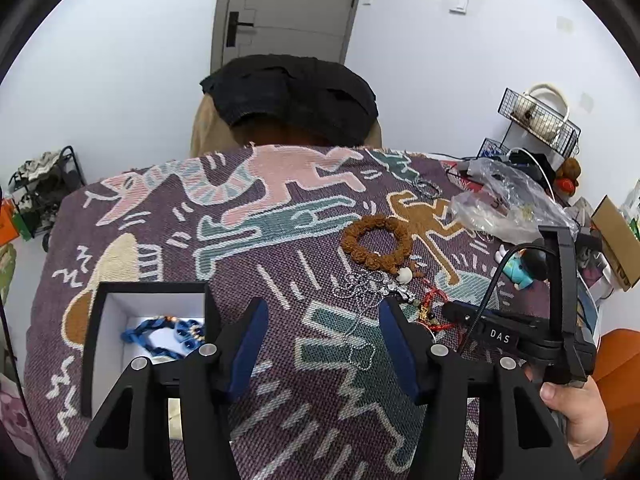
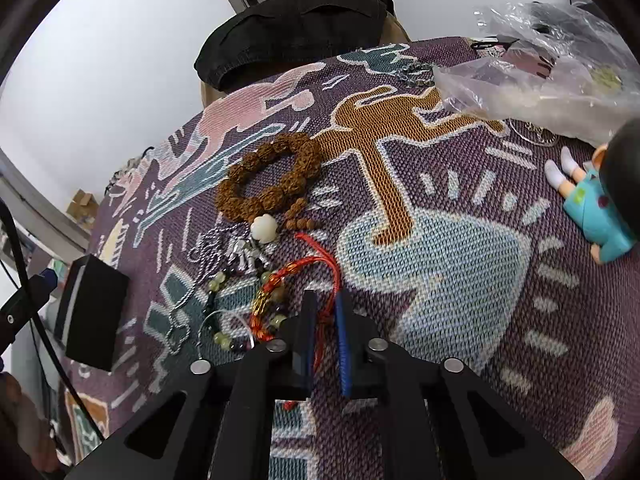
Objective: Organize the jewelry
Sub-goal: 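Move both tools back toward the red string bracelet and chains, then grasp the red string bracelet with the right tool while the left tool grasps a silver chain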
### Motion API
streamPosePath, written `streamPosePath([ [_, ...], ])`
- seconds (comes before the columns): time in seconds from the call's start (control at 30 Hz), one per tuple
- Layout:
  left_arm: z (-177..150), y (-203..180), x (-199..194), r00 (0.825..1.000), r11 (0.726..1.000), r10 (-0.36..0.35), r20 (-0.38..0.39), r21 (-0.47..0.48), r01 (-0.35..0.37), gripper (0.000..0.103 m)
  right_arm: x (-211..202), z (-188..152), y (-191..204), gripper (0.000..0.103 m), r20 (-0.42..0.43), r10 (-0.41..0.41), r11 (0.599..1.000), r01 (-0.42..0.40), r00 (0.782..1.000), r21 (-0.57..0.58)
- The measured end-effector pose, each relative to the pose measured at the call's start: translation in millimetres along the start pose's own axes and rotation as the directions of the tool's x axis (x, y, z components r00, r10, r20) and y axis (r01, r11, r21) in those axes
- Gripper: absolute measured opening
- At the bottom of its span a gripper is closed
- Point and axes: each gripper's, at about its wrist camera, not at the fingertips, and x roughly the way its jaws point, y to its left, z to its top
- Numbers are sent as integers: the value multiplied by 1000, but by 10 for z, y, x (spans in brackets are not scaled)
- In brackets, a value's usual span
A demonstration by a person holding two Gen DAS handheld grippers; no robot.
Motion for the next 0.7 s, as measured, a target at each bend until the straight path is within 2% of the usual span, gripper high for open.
streamPosePath([
  [0.33,64,-54,272,999,1000,-4,-52,14,4,59,-42,43,-71,7,26,6,1000,-6,1000,-11],
  [0.47,76,-95,409,997,1000,-2,-84,27,4,47,-148,77,-145,7,49,21,1000,-21,999,6],
  [0.6,64,-144,552,994,999,-6,-112,37,10,43,-303,103,-215,7,80,37,999,-39,996,17],
  [0.7,40,-198,672,990,998,-5,-141,54,13,35,-390,104,-252,7,94,48,998,-50,994,23],
])
